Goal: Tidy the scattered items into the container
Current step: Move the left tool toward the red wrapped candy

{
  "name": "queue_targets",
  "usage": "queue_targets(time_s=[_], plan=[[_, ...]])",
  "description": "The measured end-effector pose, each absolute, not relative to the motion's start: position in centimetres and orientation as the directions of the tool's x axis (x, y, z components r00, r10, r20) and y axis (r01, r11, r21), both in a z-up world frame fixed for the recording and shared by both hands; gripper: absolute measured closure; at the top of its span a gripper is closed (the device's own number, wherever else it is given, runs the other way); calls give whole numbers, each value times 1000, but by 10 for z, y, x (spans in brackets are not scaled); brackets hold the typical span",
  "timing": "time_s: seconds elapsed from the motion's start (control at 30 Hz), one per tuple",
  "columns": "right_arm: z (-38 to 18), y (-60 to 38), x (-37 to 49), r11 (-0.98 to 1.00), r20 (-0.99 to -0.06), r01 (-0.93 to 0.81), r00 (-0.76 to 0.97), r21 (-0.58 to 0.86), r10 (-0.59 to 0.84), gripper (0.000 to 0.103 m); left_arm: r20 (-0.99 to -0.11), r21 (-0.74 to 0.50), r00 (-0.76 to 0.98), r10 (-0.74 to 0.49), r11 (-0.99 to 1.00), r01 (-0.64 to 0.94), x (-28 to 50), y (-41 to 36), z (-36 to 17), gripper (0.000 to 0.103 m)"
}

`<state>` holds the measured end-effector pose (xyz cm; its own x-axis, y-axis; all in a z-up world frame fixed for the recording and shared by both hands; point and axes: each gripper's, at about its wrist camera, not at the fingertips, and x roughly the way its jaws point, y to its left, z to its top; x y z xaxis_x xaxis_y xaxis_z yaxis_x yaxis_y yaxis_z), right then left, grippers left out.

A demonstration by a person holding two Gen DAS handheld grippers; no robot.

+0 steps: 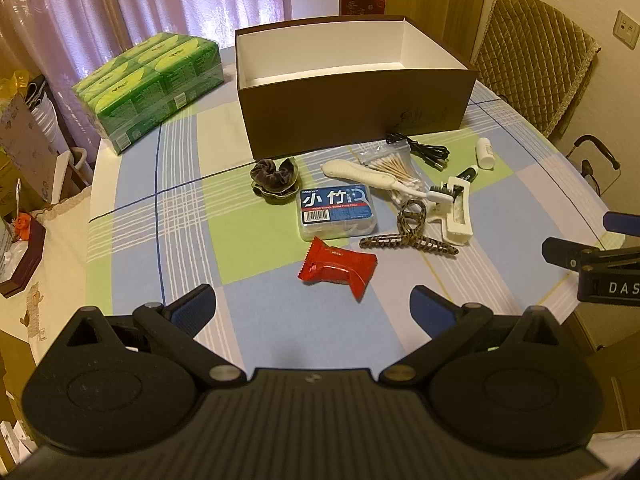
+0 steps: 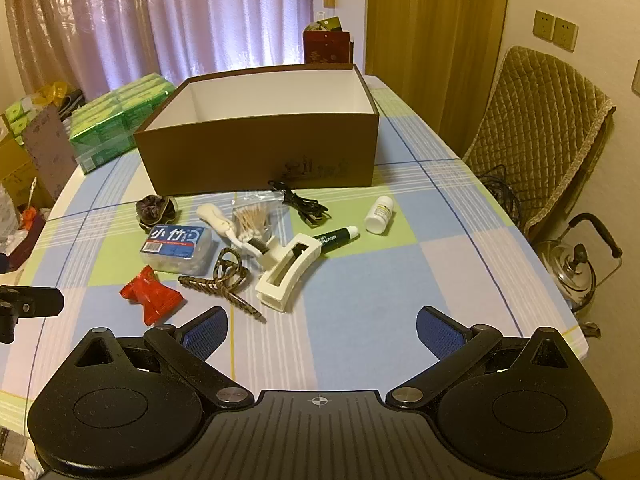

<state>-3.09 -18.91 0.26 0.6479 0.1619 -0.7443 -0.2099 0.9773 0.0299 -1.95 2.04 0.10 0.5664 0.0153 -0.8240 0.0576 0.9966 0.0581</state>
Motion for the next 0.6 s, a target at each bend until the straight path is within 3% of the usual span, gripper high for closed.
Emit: queue_targets(time_s=[0.6], plan=[[4, -182, -22, 981, -735, -190, 660, 37, 155, 0, -833, 47, 552, -8, 995, 85, -5, 30, -5, 1]])
